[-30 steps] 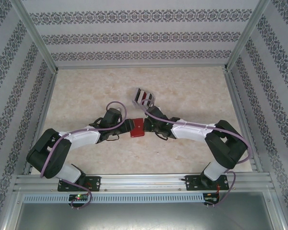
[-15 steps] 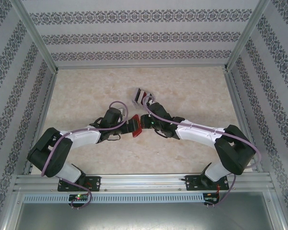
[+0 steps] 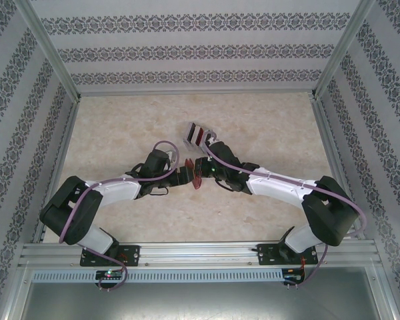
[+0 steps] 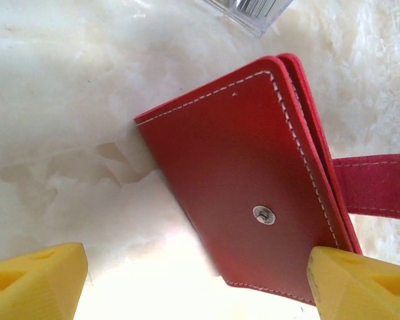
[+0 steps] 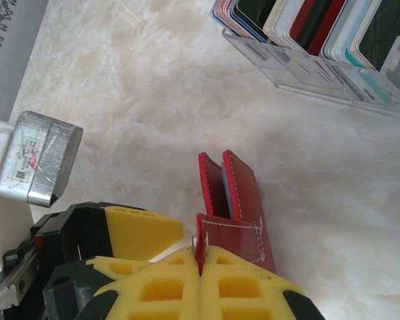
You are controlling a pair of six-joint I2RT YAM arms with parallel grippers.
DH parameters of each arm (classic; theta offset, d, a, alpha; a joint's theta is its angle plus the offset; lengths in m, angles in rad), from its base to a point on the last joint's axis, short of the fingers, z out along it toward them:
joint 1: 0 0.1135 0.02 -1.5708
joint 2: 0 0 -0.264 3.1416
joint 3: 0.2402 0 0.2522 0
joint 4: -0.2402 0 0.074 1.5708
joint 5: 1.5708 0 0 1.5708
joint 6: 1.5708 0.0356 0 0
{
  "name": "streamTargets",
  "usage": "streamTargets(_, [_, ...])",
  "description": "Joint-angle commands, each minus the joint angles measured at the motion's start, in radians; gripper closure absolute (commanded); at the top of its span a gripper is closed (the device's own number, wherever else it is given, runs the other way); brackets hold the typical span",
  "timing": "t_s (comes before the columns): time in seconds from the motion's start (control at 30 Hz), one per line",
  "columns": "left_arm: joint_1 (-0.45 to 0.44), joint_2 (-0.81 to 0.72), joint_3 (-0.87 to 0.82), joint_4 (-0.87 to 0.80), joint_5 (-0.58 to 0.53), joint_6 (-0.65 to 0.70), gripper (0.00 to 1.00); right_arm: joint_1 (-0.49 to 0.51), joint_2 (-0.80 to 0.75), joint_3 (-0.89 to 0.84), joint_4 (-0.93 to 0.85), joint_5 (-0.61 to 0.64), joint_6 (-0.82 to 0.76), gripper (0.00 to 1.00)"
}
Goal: Put the credit cards into the card holder
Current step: Open the card holder at the center of the table.
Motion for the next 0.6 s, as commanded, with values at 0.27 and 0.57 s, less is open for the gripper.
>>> streamTargets(0.27, [0.076,-0.016,-0.072,0.156,0.054,-0.085,0.11,0.007,-0.068,-0.078,0.058,0.02,0.046,1.0])
streamTargets(0.57, [0.078,-0.023,-0.082,0.207,0.098,-0.098,0.0,0.012,-0.054,-0.052,0.054,0.025,0.027,1.0])
